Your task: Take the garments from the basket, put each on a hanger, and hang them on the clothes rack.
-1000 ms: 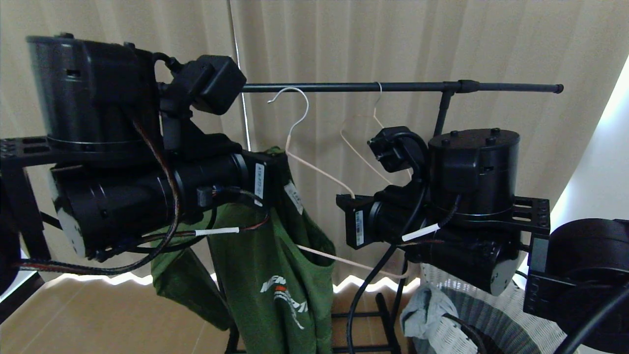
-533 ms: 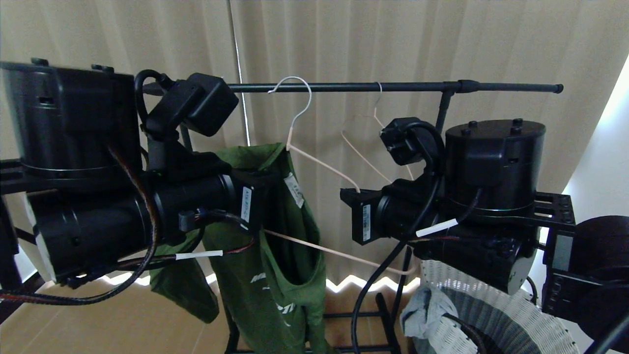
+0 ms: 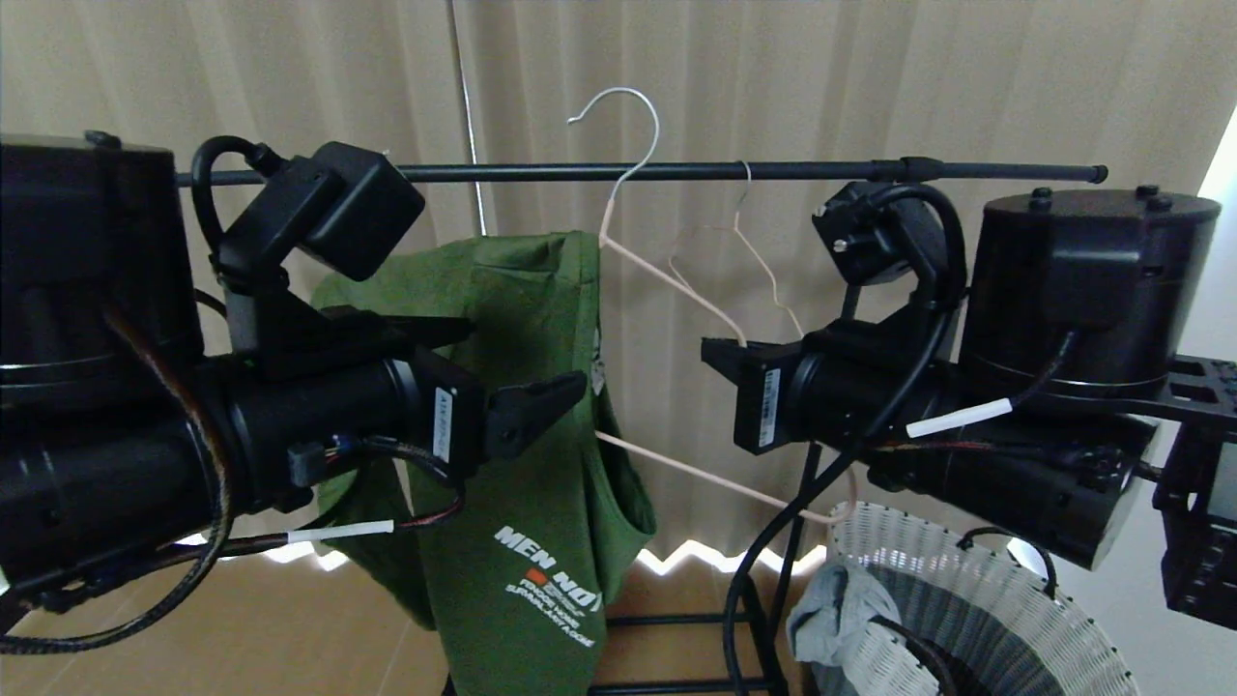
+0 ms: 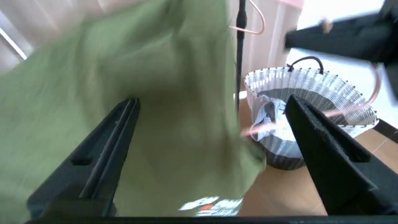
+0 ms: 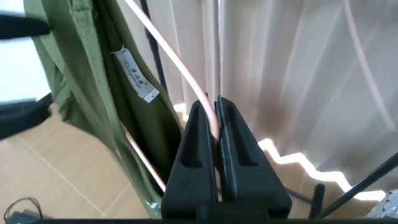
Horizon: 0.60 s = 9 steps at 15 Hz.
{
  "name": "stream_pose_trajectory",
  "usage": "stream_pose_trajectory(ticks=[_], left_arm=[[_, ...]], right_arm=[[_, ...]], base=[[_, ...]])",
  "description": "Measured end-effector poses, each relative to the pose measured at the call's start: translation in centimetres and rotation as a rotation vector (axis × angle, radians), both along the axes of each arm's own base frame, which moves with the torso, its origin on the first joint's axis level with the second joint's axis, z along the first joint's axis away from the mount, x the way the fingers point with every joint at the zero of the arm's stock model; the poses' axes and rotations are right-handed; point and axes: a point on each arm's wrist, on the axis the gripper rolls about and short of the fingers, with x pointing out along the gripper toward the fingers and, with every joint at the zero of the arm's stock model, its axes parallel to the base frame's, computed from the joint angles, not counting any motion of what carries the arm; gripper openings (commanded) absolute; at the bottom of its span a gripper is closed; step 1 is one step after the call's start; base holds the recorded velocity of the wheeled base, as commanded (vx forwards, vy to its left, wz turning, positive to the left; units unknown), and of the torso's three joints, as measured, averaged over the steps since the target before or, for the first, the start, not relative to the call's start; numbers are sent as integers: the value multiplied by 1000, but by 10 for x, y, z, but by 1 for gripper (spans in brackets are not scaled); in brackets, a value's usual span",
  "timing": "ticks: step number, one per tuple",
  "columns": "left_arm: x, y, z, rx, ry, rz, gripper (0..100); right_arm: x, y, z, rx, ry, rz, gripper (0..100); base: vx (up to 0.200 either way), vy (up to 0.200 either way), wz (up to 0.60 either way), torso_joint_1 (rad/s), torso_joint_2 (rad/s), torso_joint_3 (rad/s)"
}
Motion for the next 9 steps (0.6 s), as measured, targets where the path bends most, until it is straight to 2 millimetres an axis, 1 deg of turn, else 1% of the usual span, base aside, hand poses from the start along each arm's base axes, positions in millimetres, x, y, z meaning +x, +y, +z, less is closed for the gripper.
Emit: stream_pose_trajectory(ticks=[2, 4, 7, 9], left_arm=[[-7, 6, -1, 4, -10, -1, 100], [-13, 14, -1, 10, -57, 4, 100], [-17, 25, -2, -7, -104, 30, 100], [-20, 30, -6, 9, -106, 38, 100]], right_arm=[[1, -13, 3, -12, -17, -28, 0], [4, -28, 5, -22, -29, -69, 0], [1, -47, 9, -16, -41, -111, 0], [-1, -60, 8, -59, -62, -134, 0]], base=[[0, 0, 0, 0, 0, 0], [0, 0, 0, 0, 0, 0], [0, 0, 0, 0, 0, 0], [0, 0, 0, 0, 0, 0]])
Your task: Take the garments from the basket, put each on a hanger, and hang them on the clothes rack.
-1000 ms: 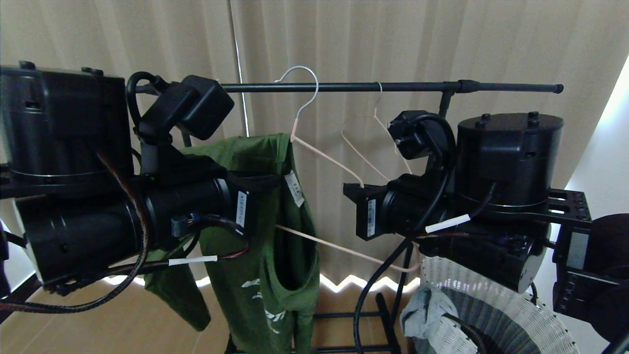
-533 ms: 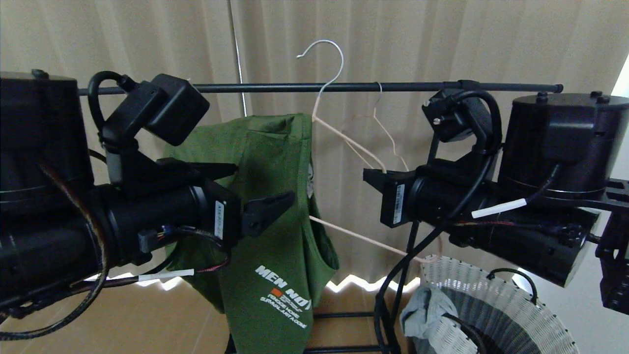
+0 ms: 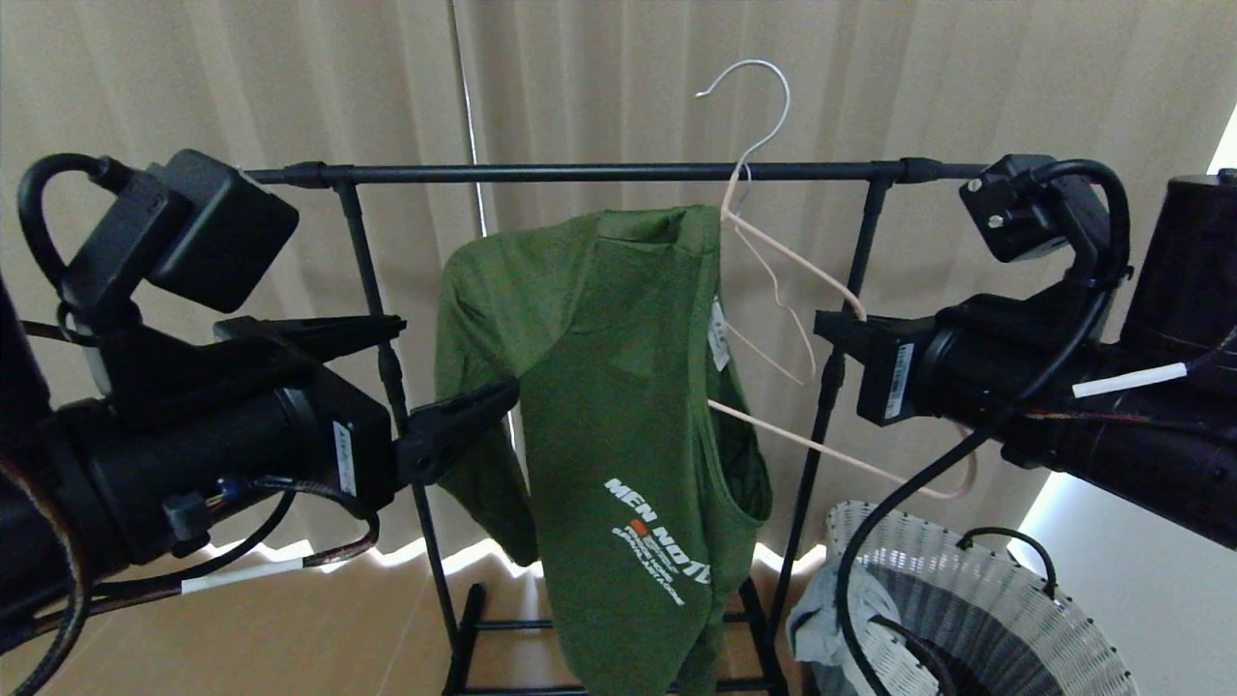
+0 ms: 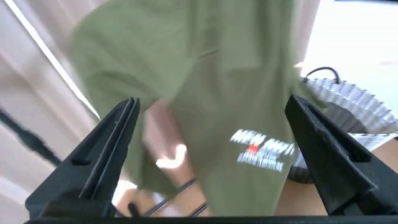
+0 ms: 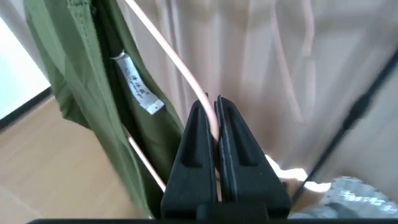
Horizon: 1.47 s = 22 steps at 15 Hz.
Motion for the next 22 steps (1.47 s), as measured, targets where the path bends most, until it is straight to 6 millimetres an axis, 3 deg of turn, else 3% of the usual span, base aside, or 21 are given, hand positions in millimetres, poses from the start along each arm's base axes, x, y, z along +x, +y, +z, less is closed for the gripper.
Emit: stream_pose_trajectory(ticks=[4, 8, 14, 22], left_arm=[[-9, 12, -12, 111, -45, -4, 100], [-8, 11, -4, 154, -167, -49, 100], [11, 7, 11, 288, -320, -173, 100], [45, -16, 10, 387, -377, -261, 100]], right_arm=[[-10, -23, -11, -88, -7, -1, 0], [-15, -27, -10, -48, -68, 55, 0], [-15, -26, -14, -128, -94, 115, 0], [-19, -18, -15, -167, -125, 288, 0]], base=[[0, 0, 0, 0, 0, 0], [0, 0, 0, 0, 0, 0], [0, 0, 0, 0, 0, 0], [0, 0, 0, 0, 0, 0]])
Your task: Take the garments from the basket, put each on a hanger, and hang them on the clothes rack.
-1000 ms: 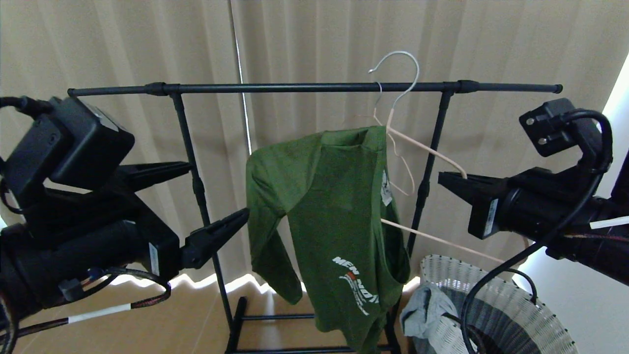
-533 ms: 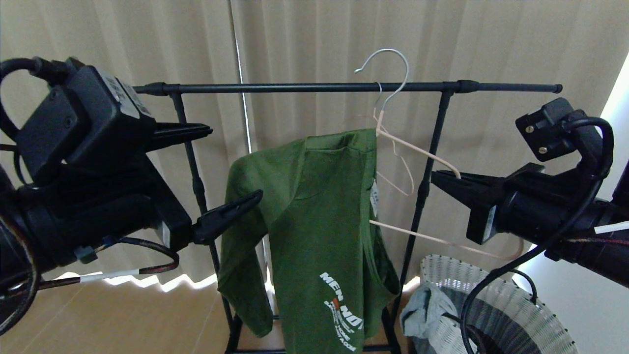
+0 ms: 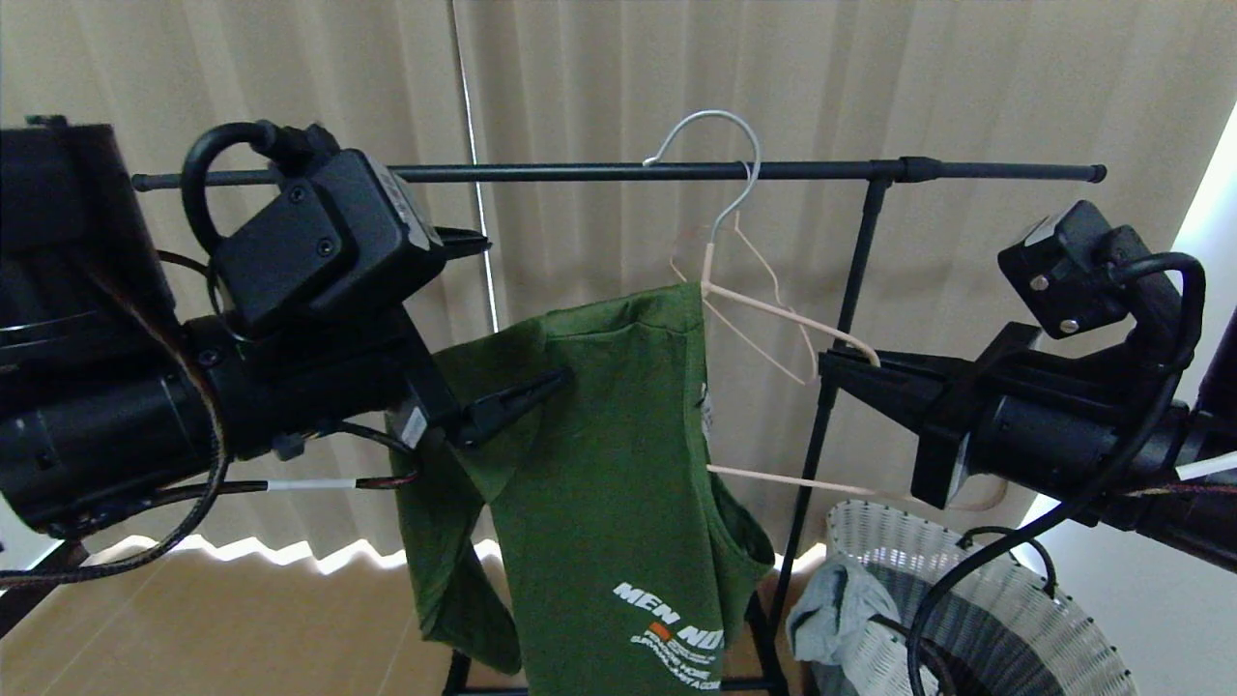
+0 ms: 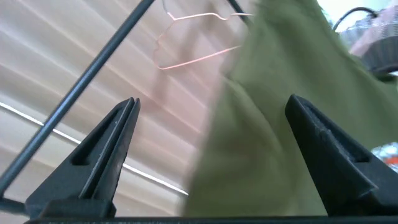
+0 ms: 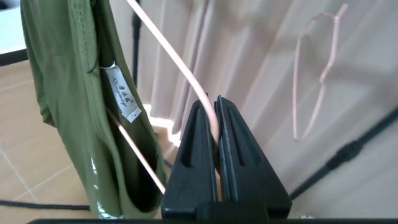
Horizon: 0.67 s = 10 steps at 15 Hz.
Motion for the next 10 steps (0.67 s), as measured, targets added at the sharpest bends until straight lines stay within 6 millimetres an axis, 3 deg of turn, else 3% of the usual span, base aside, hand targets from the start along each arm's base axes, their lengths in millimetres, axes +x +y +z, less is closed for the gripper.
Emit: stream_pose_trajectory(ticks=[6, 7, 10], left_arm=[[13, -7, -6, 14, 24, 4, 100], [13, -7, -7, 15, 27, 4, 0], [13, -7, -9, 17, 34, 3, 0]], right_arm=[[-4, 6, 0, 5, 4, 79, 0], [-5, 6, 0, 5, 5, 80, 0], [-5, 7, 0, 5, 4, 82, 0]], base=[[0, 0, 0, 0, 0, 0], [0, 0, 0, 0, 0, 0], [0, 0, 0, 0, 0, 0]])
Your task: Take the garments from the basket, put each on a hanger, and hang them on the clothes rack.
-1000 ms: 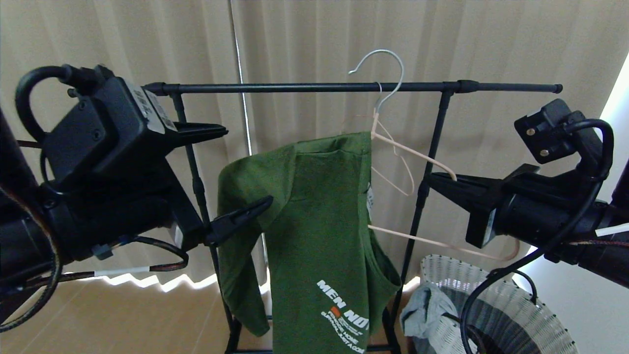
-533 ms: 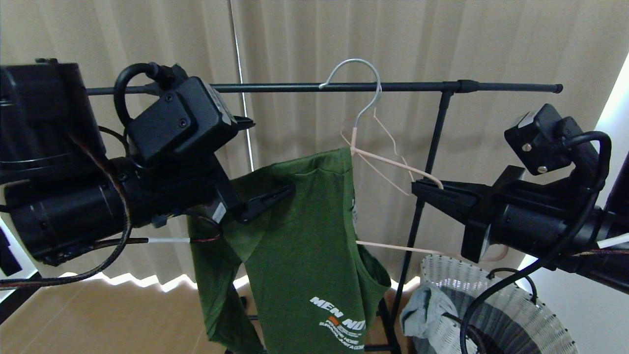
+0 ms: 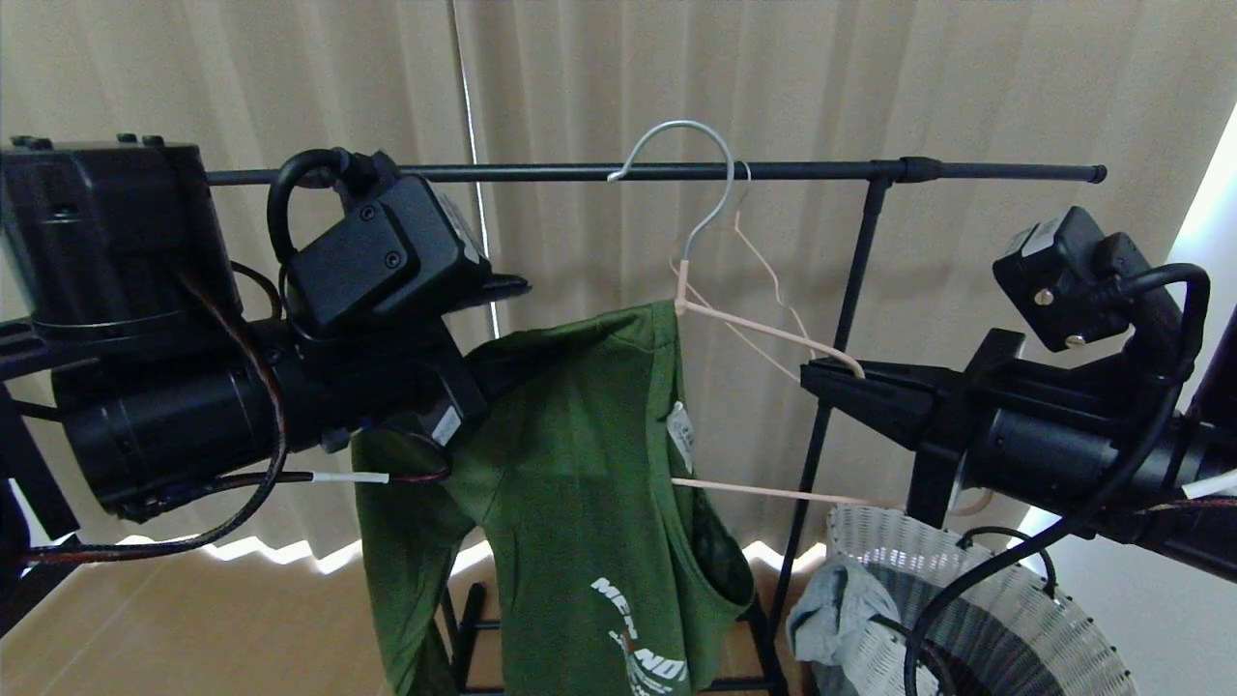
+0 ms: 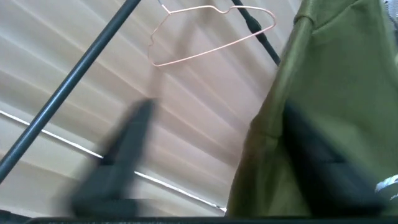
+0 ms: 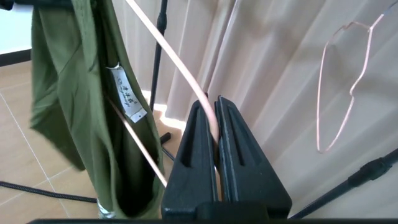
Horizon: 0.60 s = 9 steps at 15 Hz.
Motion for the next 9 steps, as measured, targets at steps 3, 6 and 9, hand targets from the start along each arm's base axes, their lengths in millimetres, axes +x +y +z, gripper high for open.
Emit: stream_pose_trajectory(ticks=[3, 6, 9], left_arm=[[-1, 1, -3, 5, 11, 1, 0], [-2, 1, -6, 7, 19, 3, 0], [-3, 2, -7, 8, 21, 4, 0]], right_arm=[[-1, 0, 1, 2, -3, 2, 0], [-1, 0, 2, 12, -16, 1, 0], [-1, 0, 2, 17, -22, 0, 0]], base=[[0, 0, 0, 0, 0, 0], [0, 0, 0, 0, 0, 0], [0, 0, 0, 0, 0, 0]])
